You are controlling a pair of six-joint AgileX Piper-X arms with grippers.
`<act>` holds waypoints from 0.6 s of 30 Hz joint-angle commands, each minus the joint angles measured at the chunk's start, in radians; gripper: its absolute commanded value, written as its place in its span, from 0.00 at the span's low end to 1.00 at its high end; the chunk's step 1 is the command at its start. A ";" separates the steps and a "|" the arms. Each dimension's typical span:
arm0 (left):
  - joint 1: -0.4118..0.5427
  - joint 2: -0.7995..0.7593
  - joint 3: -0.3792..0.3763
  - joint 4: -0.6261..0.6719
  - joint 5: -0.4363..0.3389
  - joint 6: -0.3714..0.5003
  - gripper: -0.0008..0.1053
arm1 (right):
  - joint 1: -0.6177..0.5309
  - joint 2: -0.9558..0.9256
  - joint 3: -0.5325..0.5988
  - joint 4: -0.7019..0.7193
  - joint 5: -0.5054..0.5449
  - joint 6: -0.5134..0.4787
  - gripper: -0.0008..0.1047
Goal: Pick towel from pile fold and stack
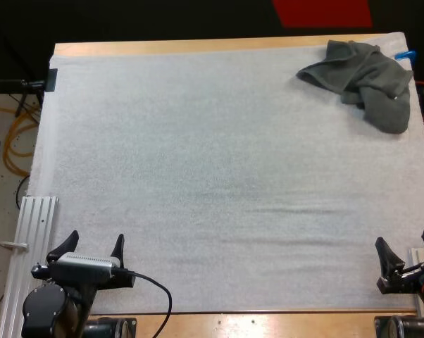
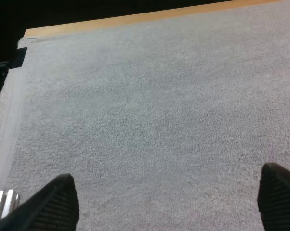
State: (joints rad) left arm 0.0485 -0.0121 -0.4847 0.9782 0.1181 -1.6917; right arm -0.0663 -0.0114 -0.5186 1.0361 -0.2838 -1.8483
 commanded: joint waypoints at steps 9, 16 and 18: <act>-0.001 -0.077 -0.001 -0.013 0.035 -0.010 0.70 | 0.000 -0.040 -0.005 -0.021 0.032 0.037 0.76; -0.001 -0.036 -0.058 -0.022 0.180 -0.027 0.70 | 0.000 -0.032 -0.019 -0.034 0.041 0.106 0.76; -0.008 -0.001 -0.093 -0.038 0.214 -0.035 0.70 | 0.000 -0.014 -0.046 -0.030 0.043 0.118 0.76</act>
State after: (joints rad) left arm 0.0439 -0.0068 -0.5682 0.9601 0.3205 -1.7151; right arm -0.0663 -0.0114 -0.5474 1.0127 -0.2417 -1.7340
